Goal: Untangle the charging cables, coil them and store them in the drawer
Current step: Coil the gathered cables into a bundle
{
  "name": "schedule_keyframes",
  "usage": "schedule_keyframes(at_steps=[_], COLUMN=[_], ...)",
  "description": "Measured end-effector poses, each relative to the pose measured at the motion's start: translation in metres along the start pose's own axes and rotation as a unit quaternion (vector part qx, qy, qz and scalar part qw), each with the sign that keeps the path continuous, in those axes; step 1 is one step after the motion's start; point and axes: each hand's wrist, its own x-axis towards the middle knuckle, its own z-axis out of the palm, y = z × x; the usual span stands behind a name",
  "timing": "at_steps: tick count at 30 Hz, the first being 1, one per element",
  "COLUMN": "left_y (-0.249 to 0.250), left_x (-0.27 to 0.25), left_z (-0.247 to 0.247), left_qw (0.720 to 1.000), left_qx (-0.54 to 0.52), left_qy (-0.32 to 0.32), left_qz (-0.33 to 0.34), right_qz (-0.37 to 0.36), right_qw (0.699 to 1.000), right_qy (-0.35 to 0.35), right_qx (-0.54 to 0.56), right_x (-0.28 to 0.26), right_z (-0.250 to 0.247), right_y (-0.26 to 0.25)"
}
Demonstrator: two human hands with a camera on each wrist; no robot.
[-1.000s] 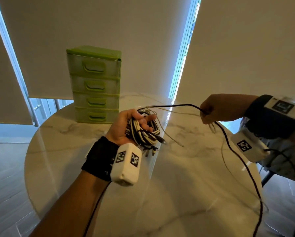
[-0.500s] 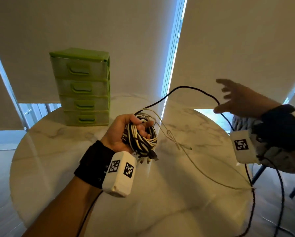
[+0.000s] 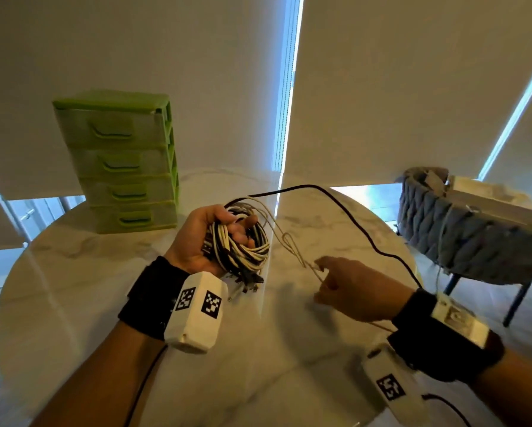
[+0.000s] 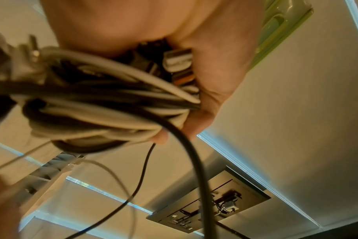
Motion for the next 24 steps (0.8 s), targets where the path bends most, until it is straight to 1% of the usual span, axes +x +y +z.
schedule_keyframes(at_steps=[2, 4, 5, 7, 8, 10, 11, 12, 13, 14, 16, 17, 18, 19, 20, 21, 22, 23, 24], left_y=[-0.003, -0.005, -0.007, -0.011, -0.012, -0.013, -0.011, -0.008, -0.003, 0.002, 0.009, 0.011, 0.012, 0.012, 0.010, 0.007, 0.003, 0.000, -0.004], left_x=[0.002, 0.004, 0.005, 0.008, 0.008, 0.009, 0.010, 0.010, 0.010, 0.010, 0.009, 0.008, 0.008, 0.008, 0.008, 0.008, 0.009, 0.011, 0.012], left_z=[0.004, 0.007, 0.008, 0.011, 0.013, 0.014, 0.012, 0.010, 0.005, 0.001, -0.009, -0.013, -0.015, -0.016, -0.014, -0.011, -0.007, -0.004, -0.002], left_qw=[1.000, 1.000, 1.000, 1.000, 1.000, 1.000, 1.000, 0.999, 0.998, 0.996, 0.992, 0.989, 0.989, 0.989, 0.991, 0.993, 0.995, 0.995, 0.996], left_qx=[0.002, 0.001, -0.002, -0.011, -0.013, -0.017, -0.025, -0.037, -0.053, -0.071, -0.113, -0.127, -0.127, -0.114, -0.098, -0.080, -0.068, -0.063, -0.061], left_qy=[-0.008, -0.007, -0.005, -0.001, -0.002, -0.008, -0.007, -0.006, -0.005, -0.004, -0.003, 0.000, 0.009, 0.017, 0.019, 0.016, 0.016, 0.019, 0.022], left_qz=[-0.009, -0.013, -0.014, -0.016, -0.016, -0.007, 0.004, 0.019, 0.035, 0.048, 0.063, 0.071, 0.080, 0.088, 0.090, 0.085, 0.077, 0.069, 0.061], right_qz=[-0.024, -0.027, -0.022, -0.018, -0.020, -0.014, -0.009, -0.006, -0.003, -0.001, 0.013, 0.025, 0.039, 0.056, 0.075, 0.090, 0.095, 0.091, 0.067], right_qw=[0.996, 0.981, 0.972, 0.965, 0.967, 0.977, 0.979, 0.976, 0.965, 0.944, 0.882, 0.857, 0.842, 0.840, 0.856, 0.885, 0.914, 0.931, 0.931], right_qy=[0.039, 0.106, 0.145, 0.195, 0.203, 0.185, 0.169, 0.155, 0.150, 0.159, 0.199, 0.215, 0.222, 0.225, 0.232, 0.247, 0.269, 0.302, 0.342], right_qx=[0.074, 0.161, 0.182, 0.173, 0.149, 0.107, 0.115, 0.153, 0.216, 0.291, 0.427, 0.467, 0.491, 0.490, 0.455, 0.384, 0.288, 0.185, 0.112], right_x=[-0.003, -0.006, -0.006, -0.002, 0.001, 0.008, 0.011, 0.013, 0.014, 0.014, 0.014, 0.014, 0.014, 0.015, 0.015, 0.017, 0.018, 0.020, 0.020], right_z=[0.000, -0.011, -0.019, -0.034, -0.041, -0.056, -0.063, -0.069, -0.073, -0.075, -0.077, -0.076, -0.076, -0.075, -0.075, -0.076, -0.079, -0.082, -0.085], right_y=[0.016, 0.029, 0.036, 0.052, 0.062, 0.084, 0.098, 0.113, 0.128, 0.144, 0.173, 0.184, 0.191, 0.194, 0.194, 0.191, 0.185, 0.175, 0.161])
